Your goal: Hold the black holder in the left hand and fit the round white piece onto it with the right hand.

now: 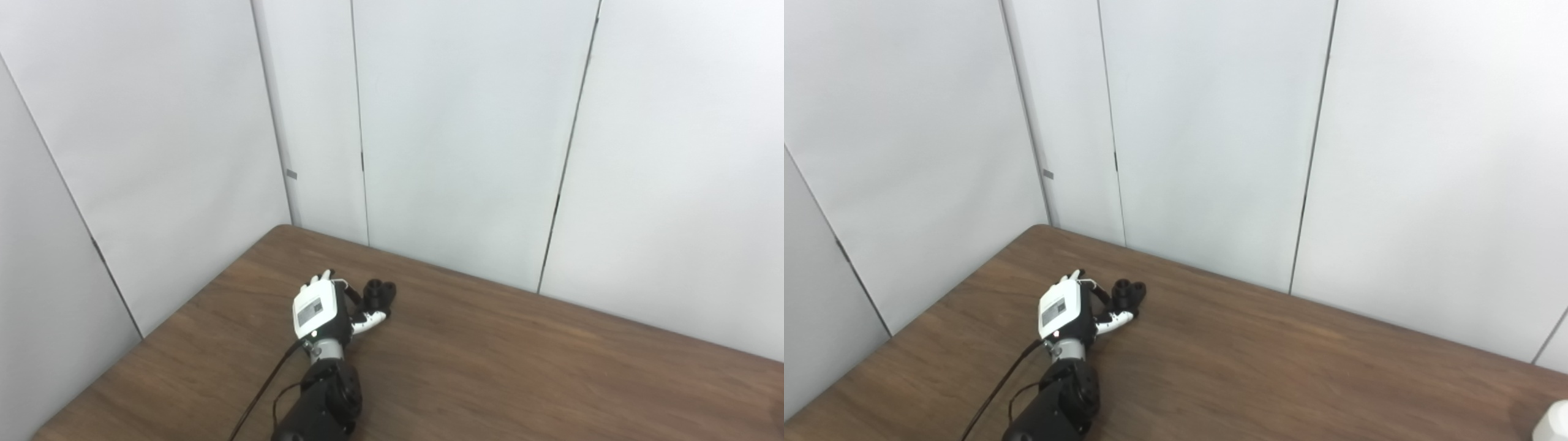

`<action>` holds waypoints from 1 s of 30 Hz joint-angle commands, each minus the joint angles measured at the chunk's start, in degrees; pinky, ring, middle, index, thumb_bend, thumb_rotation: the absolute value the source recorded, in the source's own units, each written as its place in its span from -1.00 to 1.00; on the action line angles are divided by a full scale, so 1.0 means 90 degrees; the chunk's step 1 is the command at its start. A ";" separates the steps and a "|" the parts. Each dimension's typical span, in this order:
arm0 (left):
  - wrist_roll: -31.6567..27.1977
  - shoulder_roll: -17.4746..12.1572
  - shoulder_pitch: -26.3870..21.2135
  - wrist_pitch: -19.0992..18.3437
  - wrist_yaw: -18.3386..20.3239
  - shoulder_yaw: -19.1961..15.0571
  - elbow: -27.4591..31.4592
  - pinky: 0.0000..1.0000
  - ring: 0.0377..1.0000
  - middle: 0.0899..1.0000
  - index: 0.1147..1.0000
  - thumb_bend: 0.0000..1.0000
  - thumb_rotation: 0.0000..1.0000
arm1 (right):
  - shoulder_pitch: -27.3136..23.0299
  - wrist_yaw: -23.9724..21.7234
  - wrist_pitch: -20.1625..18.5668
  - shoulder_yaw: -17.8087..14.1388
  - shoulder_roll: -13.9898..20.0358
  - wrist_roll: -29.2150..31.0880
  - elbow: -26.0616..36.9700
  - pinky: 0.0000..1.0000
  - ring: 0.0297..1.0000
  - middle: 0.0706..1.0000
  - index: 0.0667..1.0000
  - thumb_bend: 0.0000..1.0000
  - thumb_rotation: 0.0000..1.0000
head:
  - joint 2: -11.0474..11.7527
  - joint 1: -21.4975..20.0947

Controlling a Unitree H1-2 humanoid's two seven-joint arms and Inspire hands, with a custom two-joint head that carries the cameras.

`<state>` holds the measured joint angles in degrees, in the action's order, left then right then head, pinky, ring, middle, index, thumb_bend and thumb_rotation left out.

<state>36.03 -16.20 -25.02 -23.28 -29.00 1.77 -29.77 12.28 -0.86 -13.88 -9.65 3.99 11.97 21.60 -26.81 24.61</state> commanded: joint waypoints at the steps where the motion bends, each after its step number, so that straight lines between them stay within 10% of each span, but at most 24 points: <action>1: -0.0052 -0.0064 0.0072 -0.0070 0.0192 0.0087 -0.0033 0.93 0.89 0.82 -0.17 0.04 -0.91 | 0.0796 0.0023 0.0009 0.0084 -0.0191 -0.0055 0.0190 0.91 0.96 1.00 1.00 0.01 0.63 | -0.0002 -0.0009; 10: -0.0041 -0.0181 0.0157 -0.0058 0.0337 0.0247 0.0205 0.82 0.85 0.83 -0.17 0.04 -0.90 | 0.0750 0.0154 -0.0025 0.0117 -0.0242 -0.0023 0.0199 0.89 0.98 1.00 1.00 -0.01 0.63 | 0.0006 -0.0142; 30: 0.0489 -0.0599 0.0509 0.0310 0.2241 0.1987 0.2040 1.00 0.98 0.83 -0.17 0.04 -0.90 | 0.0527 0.0012 0.0165 0.0444 -0.0158 0.0021 -0.0013 0.98 1.00 1.00 1.00 -0.24 0.72 | 0.0143 -0.0926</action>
<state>39.20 -22.32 -20.60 -22.40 -11.93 17.60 -12.72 12.07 -0.26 -11.20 -6.75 3.83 12.08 20.27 -25.49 16.44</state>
